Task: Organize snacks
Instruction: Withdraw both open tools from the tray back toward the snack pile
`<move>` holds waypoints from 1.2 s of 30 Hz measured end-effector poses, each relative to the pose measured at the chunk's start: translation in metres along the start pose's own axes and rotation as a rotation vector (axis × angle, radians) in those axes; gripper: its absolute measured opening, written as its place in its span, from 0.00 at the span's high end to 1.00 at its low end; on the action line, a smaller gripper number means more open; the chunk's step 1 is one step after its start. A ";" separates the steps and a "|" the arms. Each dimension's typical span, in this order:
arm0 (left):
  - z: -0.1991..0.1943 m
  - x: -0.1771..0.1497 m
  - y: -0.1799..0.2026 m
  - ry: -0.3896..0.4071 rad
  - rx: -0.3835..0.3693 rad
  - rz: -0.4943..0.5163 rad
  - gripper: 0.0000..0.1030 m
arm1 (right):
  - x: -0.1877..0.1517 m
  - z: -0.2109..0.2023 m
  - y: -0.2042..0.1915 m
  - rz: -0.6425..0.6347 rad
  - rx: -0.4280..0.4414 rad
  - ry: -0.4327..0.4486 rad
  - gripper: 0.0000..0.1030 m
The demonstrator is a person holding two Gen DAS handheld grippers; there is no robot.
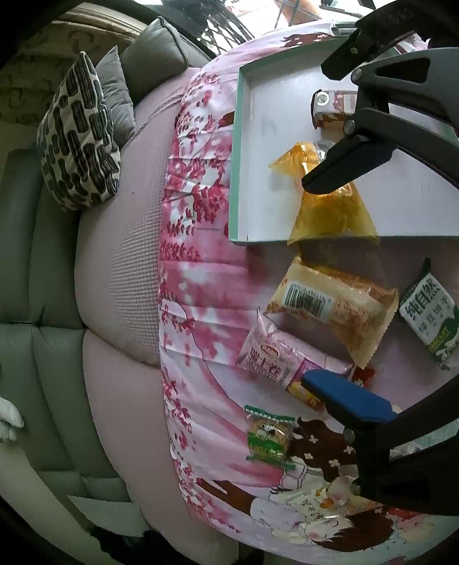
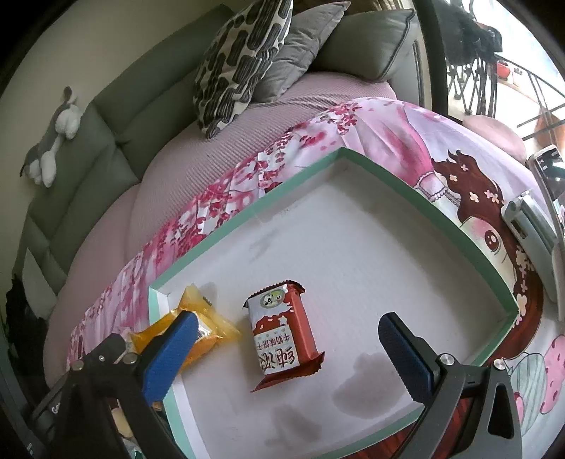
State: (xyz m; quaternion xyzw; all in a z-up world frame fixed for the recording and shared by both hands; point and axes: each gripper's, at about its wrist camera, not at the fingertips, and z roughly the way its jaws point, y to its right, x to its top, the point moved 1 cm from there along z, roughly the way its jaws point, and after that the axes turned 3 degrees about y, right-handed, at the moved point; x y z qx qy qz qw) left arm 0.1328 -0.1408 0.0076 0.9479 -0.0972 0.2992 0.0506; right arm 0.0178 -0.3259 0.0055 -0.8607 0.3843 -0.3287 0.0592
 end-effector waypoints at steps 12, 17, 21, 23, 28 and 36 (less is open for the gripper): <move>-0.008 -0.001 -0.010 0.015 -0.001 -0.020 0.03 | -0.001 -0.006 -0.010 -0.015 0.072 0.041 0.00; -0.013 -0.004 -0.019 0.021 0.008 -0.032 0.03 | -0.006 -0.008 -0.023 -0.063 0.065 0.052 0.00; -0.016 -0.009 -0.034 0.010 0.015 -0.065 0.03 | -0.010 -0.007 -0.032 -0.092 0.086 0.035 0.00; -0.020 -0.012 -0.044 0.014 0.032 -0.077 0.03 | -0.012 -0.008 -0.037 -0.111 0.076 0.029 0.00; -0.036 -0.023 -0.075 0.033 0.097 -0.100 0.03 | -0.017 -0.014 -0.048 -0.135 0.096 0.024 0.00; -0.060 -0.046 -0.122 0.052 0.181 -0.131 0.03 | -0.031 -0.024 -0.074 -0.206 0.141 0.002 0.00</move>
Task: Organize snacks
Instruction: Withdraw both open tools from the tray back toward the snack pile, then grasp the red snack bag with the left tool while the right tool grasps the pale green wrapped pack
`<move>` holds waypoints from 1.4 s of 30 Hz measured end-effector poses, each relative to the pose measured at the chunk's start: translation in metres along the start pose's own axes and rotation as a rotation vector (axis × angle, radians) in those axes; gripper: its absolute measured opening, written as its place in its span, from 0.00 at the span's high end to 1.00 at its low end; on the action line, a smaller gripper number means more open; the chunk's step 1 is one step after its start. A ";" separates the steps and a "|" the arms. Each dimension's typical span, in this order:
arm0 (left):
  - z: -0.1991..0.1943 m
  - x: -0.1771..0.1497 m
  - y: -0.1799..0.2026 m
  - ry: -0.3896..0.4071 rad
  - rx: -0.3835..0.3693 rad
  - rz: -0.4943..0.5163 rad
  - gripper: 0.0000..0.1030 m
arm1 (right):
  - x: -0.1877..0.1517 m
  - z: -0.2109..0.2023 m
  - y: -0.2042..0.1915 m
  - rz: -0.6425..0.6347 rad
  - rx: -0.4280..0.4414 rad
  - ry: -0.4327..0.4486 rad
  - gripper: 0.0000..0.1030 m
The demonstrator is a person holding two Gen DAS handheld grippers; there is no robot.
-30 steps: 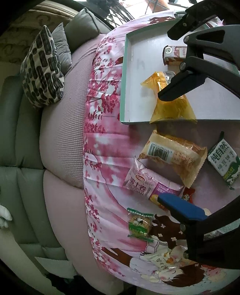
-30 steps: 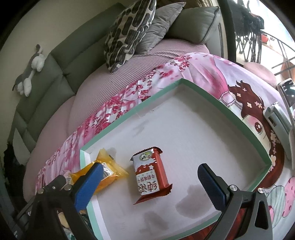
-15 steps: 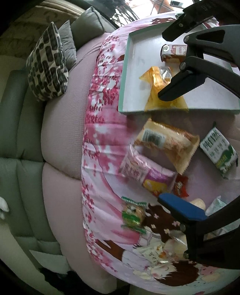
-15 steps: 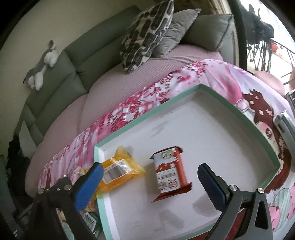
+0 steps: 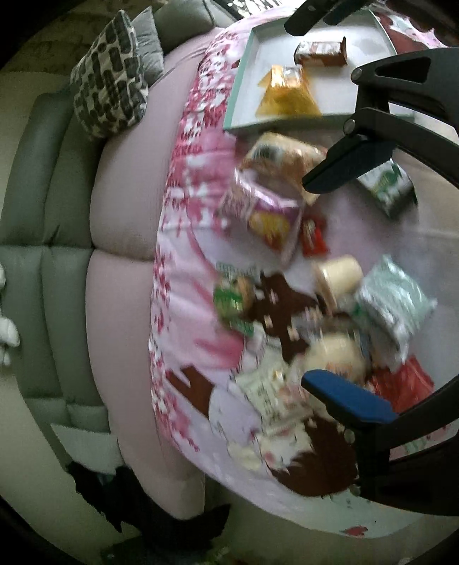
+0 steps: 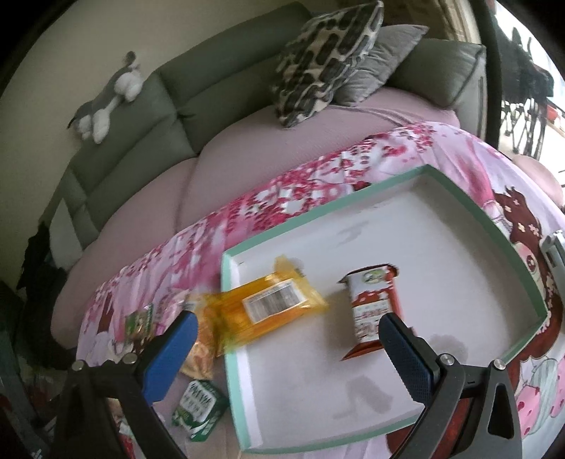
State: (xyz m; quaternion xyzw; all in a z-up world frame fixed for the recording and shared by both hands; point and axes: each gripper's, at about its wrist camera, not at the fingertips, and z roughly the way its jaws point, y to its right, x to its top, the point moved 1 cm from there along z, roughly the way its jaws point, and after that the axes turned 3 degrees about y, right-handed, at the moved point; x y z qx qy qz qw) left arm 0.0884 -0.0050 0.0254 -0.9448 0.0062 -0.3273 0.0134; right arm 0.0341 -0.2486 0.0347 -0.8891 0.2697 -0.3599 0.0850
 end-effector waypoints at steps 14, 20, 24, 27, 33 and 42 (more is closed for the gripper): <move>-0.011 -0.028 -0.104 -0.021 0.079 -0.187 0.03 | -0.036 0.001 -0.074 -0.167 0.096 -0.061 0.00; -0.007 -0.040 -0.130 -0.045 0.044 -0.268 0.03 | -0.057 0.008 -0.099 -0.222 0.127 -0.118 0.00; 0.000 -0.051 -0.135 -0.089 0.026 -0.271 0.03 | -0.070 0.016 -0.110 -0.246 0.137 -0.166 0.00; 0.008 -0.062 -0.138 -0.130 0.004 -0.284 0.03 | -0.078 0.019 -0.118 -0.275 0.137 -0.181 0.00; 0.022 -0.077 -0.145 -0.195 -0.059 -0.371 0.03 | -0.094 0.020 -0.138 -0.328 0.177 -0.209 0.00; 0.040 -0.087 -0.146 -0.255 -0.108 -0.444 0.22 | -0.116 0.028 -0.167 -0.388 0.255 -0.263 0.12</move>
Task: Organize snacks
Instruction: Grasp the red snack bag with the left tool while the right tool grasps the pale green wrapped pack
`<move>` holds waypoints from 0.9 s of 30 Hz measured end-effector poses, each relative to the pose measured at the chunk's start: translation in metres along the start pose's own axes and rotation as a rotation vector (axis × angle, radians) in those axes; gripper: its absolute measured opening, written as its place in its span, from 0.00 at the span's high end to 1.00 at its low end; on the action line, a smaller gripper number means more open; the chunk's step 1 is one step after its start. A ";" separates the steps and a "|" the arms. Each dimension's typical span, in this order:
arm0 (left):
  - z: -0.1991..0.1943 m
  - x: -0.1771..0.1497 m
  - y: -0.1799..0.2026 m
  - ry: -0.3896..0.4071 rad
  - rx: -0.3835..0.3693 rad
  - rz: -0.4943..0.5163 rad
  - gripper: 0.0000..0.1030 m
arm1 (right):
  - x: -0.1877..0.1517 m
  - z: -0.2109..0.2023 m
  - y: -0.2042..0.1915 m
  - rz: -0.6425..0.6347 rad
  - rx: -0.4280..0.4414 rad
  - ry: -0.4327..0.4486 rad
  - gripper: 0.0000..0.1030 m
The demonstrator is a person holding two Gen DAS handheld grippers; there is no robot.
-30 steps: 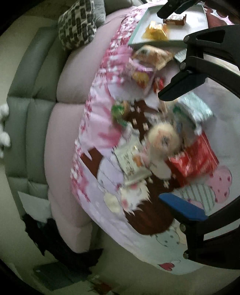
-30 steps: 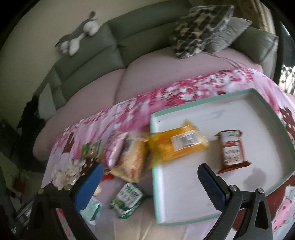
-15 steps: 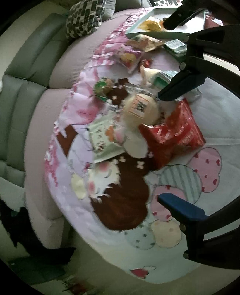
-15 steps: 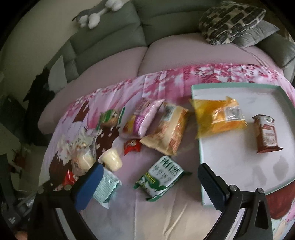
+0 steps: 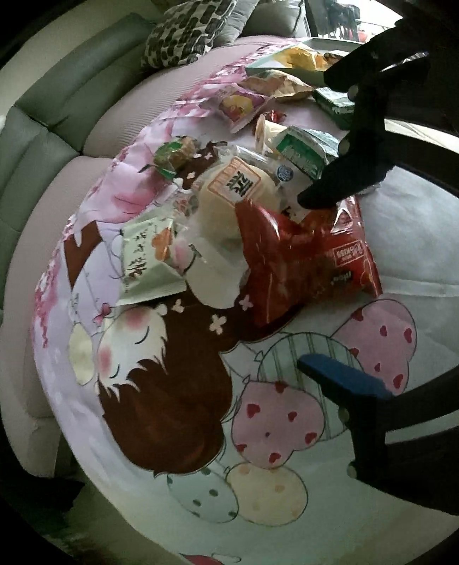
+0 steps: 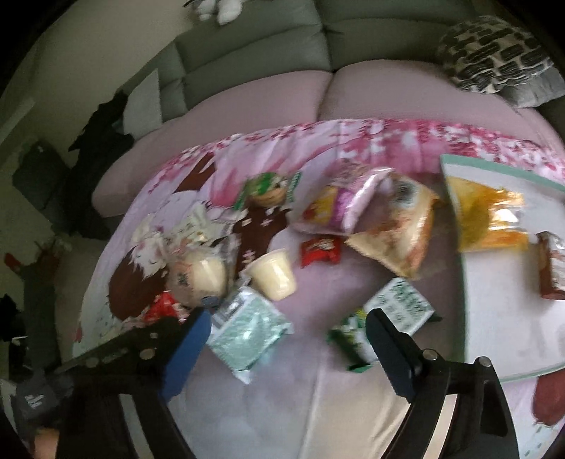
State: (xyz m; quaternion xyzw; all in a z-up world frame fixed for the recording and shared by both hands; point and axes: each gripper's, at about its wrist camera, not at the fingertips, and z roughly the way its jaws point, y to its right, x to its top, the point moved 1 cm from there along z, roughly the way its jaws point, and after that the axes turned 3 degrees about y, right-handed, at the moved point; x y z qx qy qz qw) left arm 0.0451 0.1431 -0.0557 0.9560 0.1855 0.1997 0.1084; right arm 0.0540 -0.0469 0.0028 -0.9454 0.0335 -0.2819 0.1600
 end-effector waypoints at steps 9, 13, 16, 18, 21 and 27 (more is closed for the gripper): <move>0.001 0.002 0.002 -0.003 -0.051 -0.021 0.53 | -0.008 0.038 -0.003 0.088 0.093 -0.106 0.32; 0.002 0.004 -0.002 0.005 -0.048 -0.037 0.54 | -0.010 0.049 -0.003 0.109 0.110 -0.136 0.32; -0.001 0.006 -0.007 0.021 -0.019 -0.038 0.55 | -0.011 0.055 -0.006 0.125 0.133 -0.156 0.32; -0.002 0.006 -0.008 0.022 -0.018 -0.046 0.55 | -0.012 0.058 -0.007 0.127 0.136 -0.164 0.32; 0.000 0.007 -0.009 0.017 -0.021 -0.052 0.55 | -0.012 0.061 -0.014 0.089 0.108 -0.161 0.32; 0.000 0.006 -0.010 0.013 -0.027 -0.061 0.55 | -0.014 0.063 -0.021 0.046 0.103 -0.177 0.35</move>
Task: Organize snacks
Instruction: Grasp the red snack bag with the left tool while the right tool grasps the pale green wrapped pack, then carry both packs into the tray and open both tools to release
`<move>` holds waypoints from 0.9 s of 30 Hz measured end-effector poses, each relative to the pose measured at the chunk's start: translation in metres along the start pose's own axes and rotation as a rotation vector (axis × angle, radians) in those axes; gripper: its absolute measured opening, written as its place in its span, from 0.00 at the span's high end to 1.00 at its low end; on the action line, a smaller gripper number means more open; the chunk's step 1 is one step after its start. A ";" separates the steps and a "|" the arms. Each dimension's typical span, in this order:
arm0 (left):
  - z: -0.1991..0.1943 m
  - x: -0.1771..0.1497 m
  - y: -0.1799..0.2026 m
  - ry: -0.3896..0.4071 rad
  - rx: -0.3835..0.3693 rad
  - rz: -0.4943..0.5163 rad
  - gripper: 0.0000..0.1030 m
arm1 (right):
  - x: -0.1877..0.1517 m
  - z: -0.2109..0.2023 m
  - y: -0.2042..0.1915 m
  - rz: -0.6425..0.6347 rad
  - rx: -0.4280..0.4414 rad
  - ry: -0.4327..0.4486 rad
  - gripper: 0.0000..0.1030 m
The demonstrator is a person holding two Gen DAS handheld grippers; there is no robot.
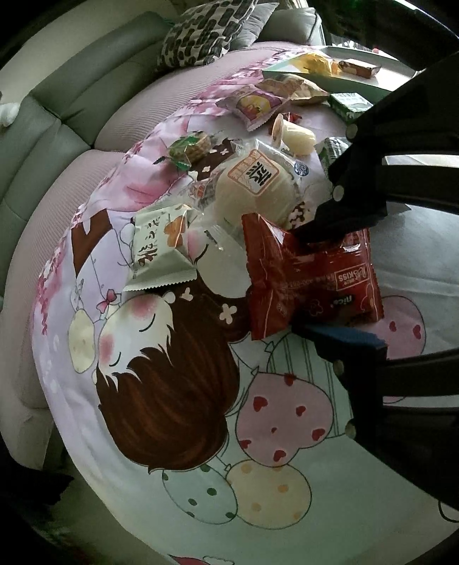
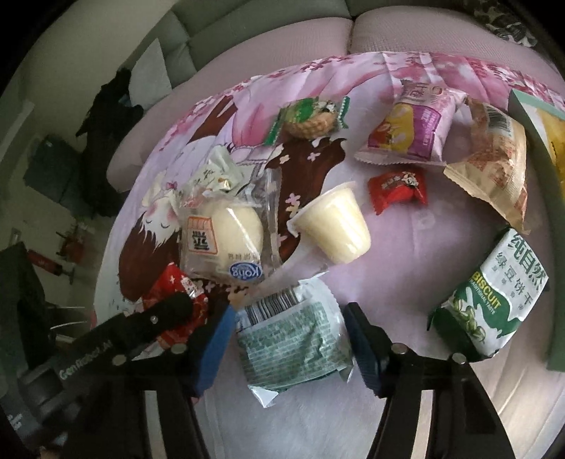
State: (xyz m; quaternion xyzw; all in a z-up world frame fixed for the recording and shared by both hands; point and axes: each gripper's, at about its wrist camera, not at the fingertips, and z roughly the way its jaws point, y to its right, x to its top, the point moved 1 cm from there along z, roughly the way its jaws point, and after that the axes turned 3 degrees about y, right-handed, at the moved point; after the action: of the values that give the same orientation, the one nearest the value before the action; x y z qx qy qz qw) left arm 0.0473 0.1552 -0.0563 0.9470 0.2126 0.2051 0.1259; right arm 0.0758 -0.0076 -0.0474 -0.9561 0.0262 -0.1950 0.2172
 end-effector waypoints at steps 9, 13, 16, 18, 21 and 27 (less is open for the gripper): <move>-0.004 0.002 -0.006 0.008 0.017 -0.004 0.55 | -0.011 -0.007 -0.008 -0.108 -0.051 -0.028 0.35; -0.005 0.002 -0.007 0.016 0.035 -0.003 0.55 | -0.013 -0.005 -0.013 -0.150 -0.070 -0.036 0.34; -0.004 0.002 -0.007 0.015 0.035 -0.003 0.55 | -0.016 -0.001 -0.019 -0.192 -0.101 -0.048 0.33; -0.004 0.002 -0.008 0.016 0.035 -0.004 0.55 | -0.018 -0.001 -0.024 -0.233 -0.127 -0.047 0.33; -0.004 0.002 -0.007 0.016 0.037 -0.002 0.54 | -0.020 0.001 -0.028 -0.268 -0.160 -0.050 0.33; -0.003 0.003 -0.005 0.016 0.041 0.003 0.54 | -0.020 0.003 -0.033 -0.313 -0.197 -0.047 0.33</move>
State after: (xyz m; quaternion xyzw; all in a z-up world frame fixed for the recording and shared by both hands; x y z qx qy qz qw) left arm 0.0466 0.1615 -0.0547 0.9481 0.2164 0.2084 0.1044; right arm 0.0573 0.0258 -0.0429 -0.9695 -0.1088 -0.2002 0.0899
